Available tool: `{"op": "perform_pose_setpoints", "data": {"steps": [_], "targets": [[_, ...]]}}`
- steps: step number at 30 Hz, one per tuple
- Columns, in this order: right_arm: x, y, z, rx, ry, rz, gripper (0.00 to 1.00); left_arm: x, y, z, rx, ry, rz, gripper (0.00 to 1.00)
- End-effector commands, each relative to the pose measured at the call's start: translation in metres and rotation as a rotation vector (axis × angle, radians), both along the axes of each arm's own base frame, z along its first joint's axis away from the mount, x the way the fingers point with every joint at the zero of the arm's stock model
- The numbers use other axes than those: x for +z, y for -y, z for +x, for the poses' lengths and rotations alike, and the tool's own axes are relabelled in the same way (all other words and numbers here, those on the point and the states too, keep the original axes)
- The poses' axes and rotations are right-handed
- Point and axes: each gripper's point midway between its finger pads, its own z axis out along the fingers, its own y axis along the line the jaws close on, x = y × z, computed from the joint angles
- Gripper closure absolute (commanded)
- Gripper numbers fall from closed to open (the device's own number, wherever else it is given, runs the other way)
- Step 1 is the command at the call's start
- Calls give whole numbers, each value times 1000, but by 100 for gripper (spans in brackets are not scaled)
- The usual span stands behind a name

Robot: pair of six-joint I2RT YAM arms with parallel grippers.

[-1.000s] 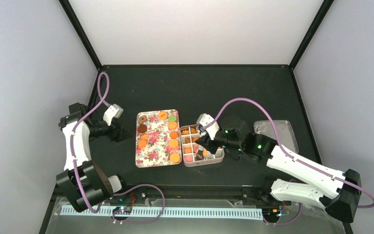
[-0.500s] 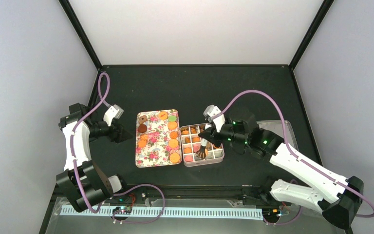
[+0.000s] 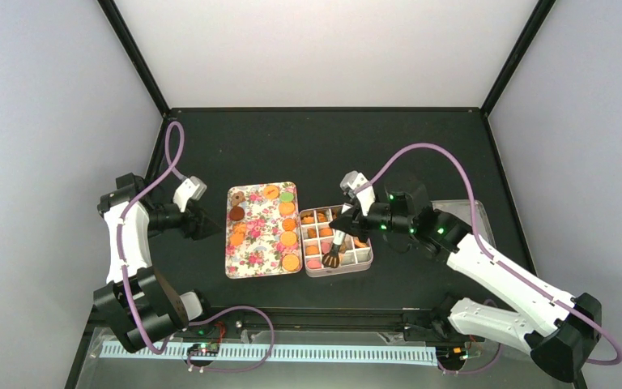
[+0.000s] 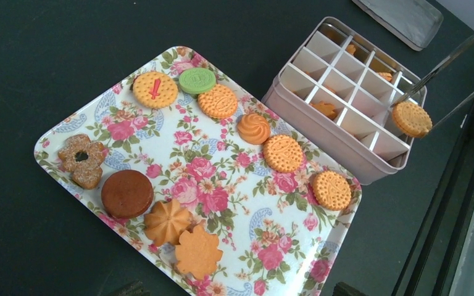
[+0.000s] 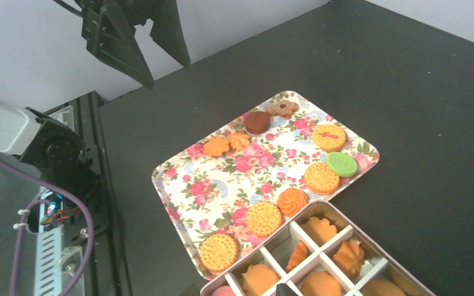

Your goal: Pack the cookies

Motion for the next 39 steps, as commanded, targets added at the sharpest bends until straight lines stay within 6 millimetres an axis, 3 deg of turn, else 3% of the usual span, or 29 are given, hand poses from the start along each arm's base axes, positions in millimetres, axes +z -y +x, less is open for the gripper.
{"op": "perform_pose_setpoints", "data": {"steps": [1,6,12,20,26,35,39], "targets": [[12,-5,-6,44,-1,63,69,9,6,0,-37,33,-33,20],[11,-3,-3,22,8,55,62,9,7,0,-37,35,-36,20],[13,-3,3,-1,19,52,61,9,7,0,-36,31,-38,20],[18,-3,13,-44,38,43,77,11,10,-3,-48,31,-60,21],[21,-10,23,-56,33,40,86,4,37,-21,-155,16,-76,21],[47,-19,29,-41,55,61,87,8,84,-36,-328,53,-65,20],[44,-17,27,-38,47,53,87,5,107,-37,-399,64,-72,21]]}}
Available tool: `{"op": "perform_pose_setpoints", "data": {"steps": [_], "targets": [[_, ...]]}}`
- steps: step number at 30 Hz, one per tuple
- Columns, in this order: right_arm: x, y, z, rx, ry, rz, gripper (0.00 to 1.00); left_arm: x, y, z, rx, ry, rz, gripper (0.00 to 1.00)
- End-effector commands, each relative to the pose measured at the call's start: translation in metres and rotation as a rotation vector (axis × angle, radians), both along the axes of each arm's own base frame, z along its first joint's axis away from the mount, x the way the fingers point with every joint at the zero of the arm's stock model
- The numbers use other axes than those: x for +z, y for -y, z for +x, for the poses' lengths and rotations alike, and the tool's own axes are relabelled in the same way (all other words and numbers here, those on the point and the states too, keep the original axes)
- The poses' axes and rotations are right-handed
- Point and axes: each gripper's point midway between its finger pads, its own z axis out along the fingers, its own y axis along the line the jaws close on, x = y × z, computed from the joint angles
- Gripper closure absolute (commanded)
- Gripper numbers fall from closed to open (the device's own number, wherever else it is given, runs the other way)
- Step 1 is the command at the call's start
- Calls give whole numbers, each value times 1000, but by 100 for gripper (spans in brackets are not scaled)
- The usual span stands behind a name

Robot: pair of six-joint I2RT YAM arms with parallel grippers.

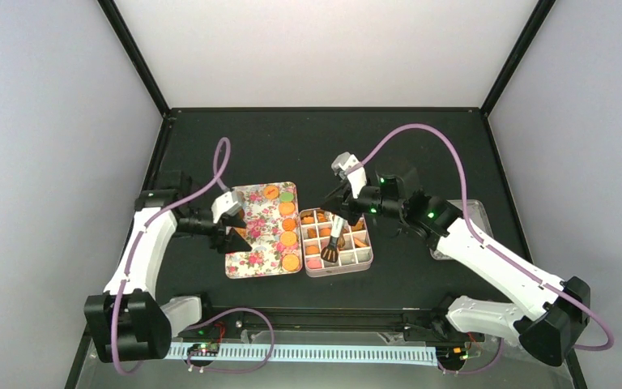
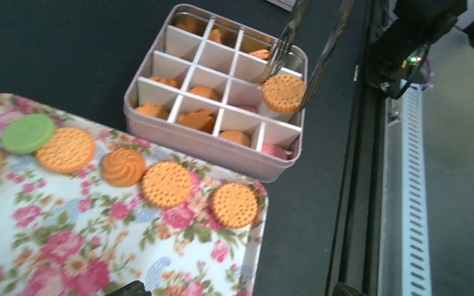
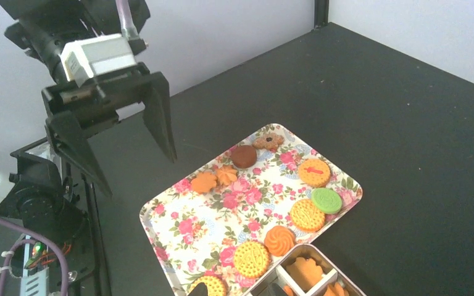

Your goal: Pack the cookies

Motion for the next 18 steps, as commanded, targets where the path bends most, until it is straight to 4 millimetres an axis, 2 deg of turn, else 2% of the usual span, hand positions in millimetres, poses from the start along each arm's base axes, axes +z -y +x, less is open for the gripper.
{"op": "perform_pose_setpoints", "data": {"steps": [1,5,8,11,16,18], "targets": [[17,3,0,-4,33,23,87,5,25,5,-57,47,-47,21],[12,3,-4,10,14,32,87,6,50,2,-107,38,-75,21],[8,1,-10,38,-1,35,81,4,70,-4,-156,35,-80,21],[3,2,-8,21,-10,31,80,6,91,-6,-189,7,-113,20],[-5,5,-6,-5,-5,49,80,12,134,1,-213,-58,-203,21],[-6,6,-4,-20,0,56,80,9,154,-3,-251,-93,-216,21]]}}
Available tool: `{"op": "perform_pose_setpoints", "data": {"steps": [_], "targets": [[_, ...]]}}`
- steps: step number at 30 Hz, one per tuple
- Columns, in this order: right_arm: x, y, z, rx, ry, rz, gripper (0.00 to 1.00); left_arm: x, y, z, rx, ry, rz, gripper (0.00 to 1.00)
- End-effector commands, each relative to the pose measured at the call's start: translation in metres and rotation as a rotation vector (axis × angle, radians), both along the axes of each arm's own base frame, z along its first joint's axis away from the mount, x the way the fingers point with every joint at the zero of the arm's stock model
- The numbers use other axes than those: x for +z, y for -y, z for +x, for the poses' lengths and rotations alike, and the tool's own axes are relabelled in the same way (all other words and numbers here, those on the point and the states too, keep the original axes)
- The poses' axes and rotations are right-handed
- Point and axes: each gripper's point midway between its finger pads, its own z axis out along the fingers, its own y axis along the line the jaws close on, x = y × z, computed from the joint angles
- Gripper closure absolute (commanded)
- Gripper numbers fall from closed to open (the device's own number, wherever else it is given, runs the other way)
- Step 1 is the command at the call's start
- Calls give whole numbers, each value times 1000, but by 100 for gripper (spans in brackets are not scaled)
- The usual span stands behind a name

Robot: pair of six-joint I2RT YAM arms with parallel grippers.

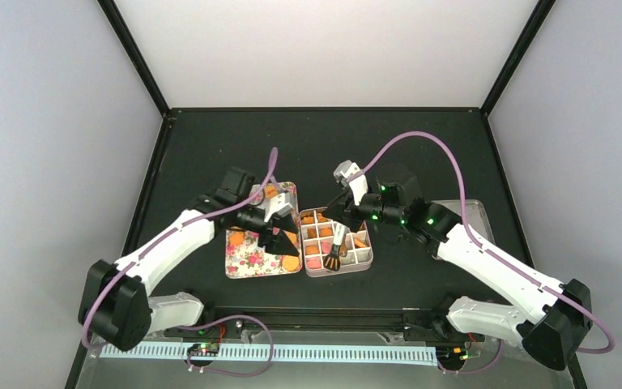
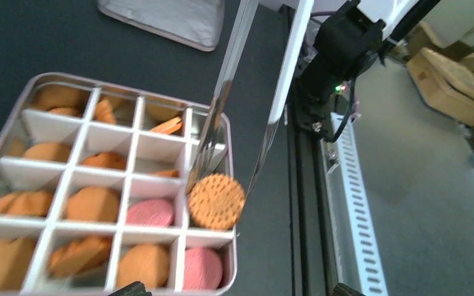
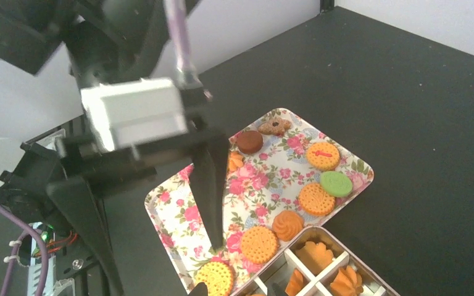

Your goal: Pack the cookies

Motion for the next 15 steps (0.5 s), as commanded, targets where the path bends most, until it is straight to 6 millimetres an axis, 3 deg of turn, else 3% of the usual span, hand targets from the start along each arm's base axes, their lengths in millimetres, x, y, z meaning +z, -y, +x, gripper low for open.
{"op": "perform_pose_setpoints", "data": {"steps": [1,7,15], "targets": [[14,3,3,-33,38,71,80,9,45,8,-30,-66,-87,21],[29,9,2,-60,81,124,79,-8,81,10,-97,-245,-55,29],[35,19,-2,-101,94,184,78,-13,87,-6,-193,-231,-125,43]]}}
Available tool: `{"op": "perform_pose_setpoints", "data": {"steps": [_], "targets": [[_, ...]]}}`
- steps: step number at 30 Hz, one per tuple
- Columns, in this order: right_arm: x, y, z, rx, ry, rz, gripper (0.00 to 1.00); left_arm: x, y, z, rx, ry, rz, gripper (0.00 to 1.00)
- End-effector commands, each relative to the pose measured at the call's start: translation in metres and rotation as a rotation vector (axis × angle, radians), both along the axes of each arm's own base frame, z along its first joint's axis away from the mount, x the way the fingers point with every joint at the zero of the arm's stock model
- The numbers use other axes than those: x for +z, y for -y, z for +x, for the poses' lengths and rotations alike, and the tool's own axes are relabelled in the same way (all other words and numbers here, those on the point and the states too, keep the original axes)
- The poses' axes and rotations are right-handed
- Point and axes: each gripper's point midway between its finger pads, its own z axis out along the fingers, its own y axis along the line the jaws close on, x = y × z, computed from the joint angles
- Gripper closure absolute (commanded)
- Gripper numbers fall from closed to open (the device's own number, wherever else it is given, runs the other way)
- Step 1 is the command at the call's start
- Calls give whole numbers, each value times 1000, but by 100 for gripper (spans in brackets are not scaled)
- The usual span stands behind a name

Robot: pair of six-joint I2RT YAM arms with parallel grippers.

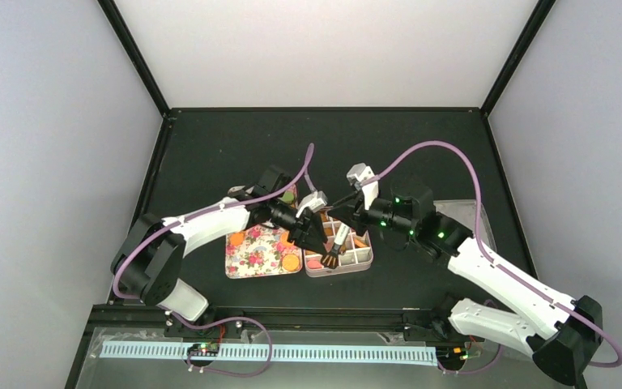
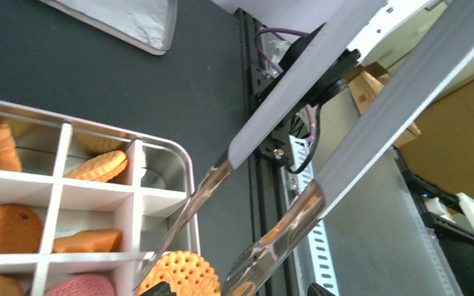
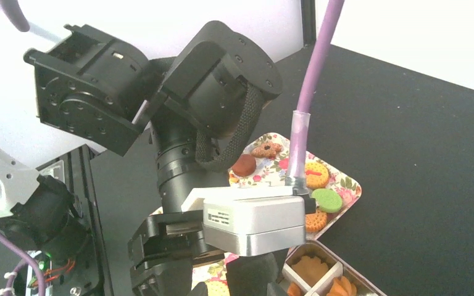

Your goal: Pack the cookies

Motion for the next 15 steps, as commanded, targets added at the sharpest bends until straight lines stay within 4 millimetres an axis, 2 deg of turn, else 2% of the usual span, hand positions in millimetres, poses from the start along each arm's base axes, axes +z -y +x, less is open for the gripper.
{"op": "perform_pose_setpoints", "data": {"steps": [1,5,10,15], "targets": [[23,6,2,-39,48,93,78,12,9,-11,-77,25,-95,45],[24,6,0,-37,49,98,78,4,9,-18,-118,10,-101,53],[24,6,0,-33,47,95,79,-4,9,-31,-163,42,-101,58],[28,7,0,-38,50,109,79,-10,10,-33,-174,54,-99,68]]}}
